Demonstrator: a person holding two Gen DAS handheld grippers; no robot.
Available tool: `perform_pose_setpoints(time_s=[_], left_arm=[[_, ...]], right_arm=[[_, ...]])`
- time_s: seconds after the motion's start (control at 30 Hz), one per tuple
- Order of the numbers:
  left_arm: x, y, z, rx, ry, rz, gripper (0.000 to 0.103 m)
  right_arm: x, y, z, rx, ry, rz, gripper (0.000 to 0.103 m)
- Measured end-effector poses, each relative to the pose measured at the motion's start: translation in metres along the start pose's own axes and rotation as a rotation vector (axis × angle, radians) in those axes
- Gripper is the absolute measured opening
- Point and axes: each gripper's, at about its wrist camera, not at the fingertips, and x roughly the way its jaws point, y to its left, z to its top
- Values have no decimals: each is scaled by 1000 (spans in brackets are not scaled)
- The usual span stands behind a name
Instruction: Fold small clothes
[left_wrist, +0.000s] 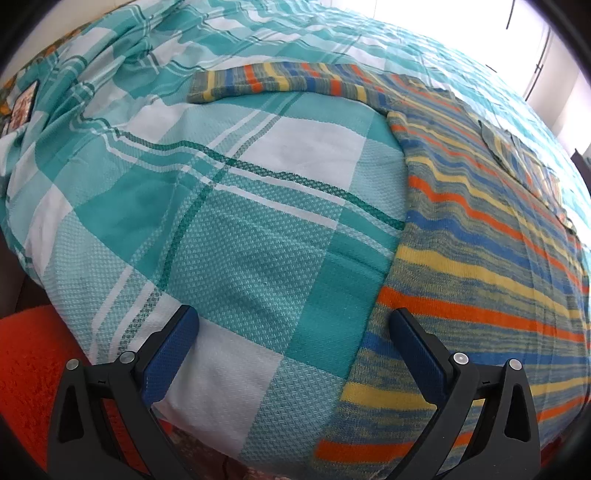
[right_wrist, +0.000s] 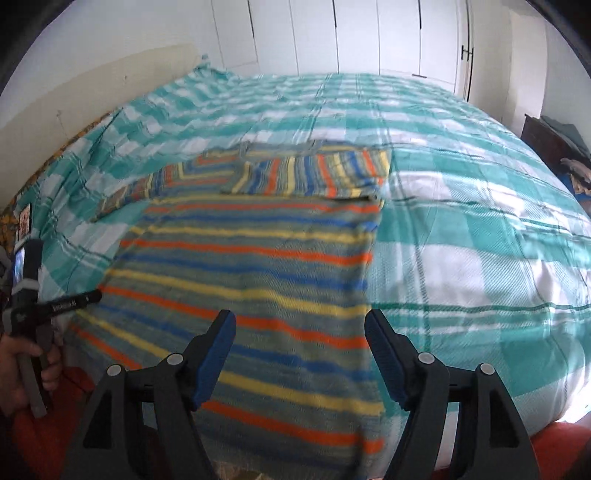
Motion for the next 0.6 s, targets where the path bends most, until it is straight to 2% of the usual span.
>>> perform_pose_setpoints(time_s=[0.07, 0.2, 0.3, 0.6], left_arm=[[0, 0, -1, 7, -2, -5, 103], [-1, 0, -2, 18, -17, -16, 103], [-1, 1, -3, 20, -21, -24, 103], [-2, -5, -4, 54, -16, 4, 103]], right_arm=[[-1, -1, -2, -8, -13, -40, 72], [3, -11, -11, 28, 7, -125, 83], [3, -18, -15, 49, 5, -187, 85], [-4, -27, -18, 70, -10, -242, 88]])
